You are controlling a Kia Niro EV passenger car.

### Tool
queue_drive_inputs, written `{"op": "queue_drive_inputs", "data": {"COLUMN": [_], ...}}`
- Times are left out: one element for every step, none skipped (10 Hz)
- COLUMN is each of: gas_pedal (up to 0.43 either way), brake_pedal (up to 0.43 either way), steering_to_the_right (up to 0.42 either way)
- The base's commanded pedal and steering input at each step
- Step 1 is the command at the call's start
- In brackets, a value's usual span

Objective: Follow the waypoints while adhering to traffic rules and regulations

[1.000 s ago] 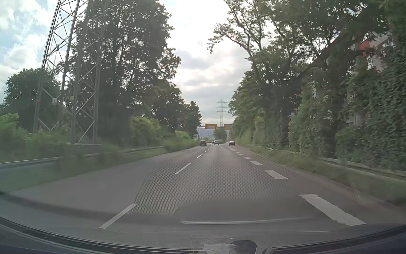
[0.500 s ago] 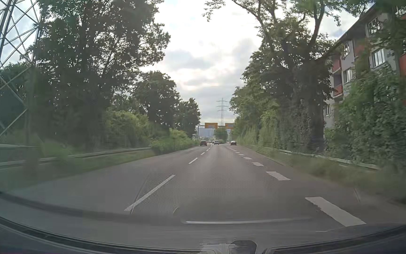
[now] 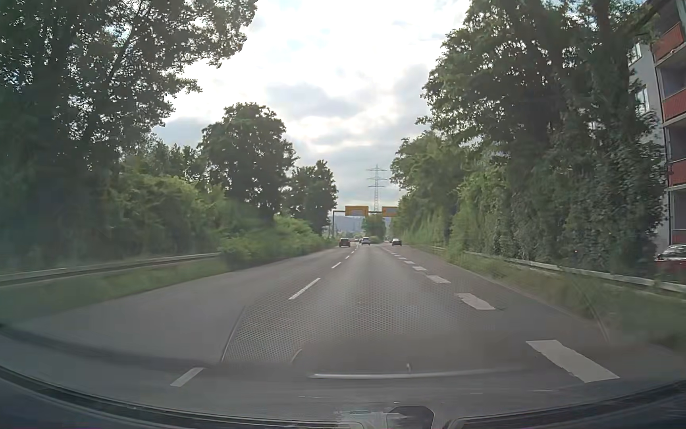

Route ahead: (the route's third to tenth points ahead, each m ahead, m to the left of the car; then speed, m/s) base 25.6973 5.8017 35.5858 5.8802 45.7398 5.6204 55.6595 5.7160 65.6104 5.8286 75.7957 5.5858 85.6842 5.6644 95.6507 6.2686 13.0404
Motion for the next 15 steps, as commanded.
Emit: {"op": "queue_drive_inputs", "data": {"gas_pedal": [0.118, 0.118, 0.118, 0.118, 0.118, 0.118, 0.118, 0.118, 0.118, 0.118, 0.118, 0.118, 0.11, 0.11, 0.11], "brake_pedal": [0.0, 0.0, 0.0, 0.0, 0.0, 0.0, 0.0, 0.0, 0.0, 0.0, 0.0, 0.0, 0.0, 0.0, 0.0], "steering_to_the_right": [-0.001, -0.001, -0.001, -0.001, -0.001, -0.001, -0.001, -0.001, -0.001, -0.001, -0.001, -0.001, -0.001, -0.001, -0.001]}}
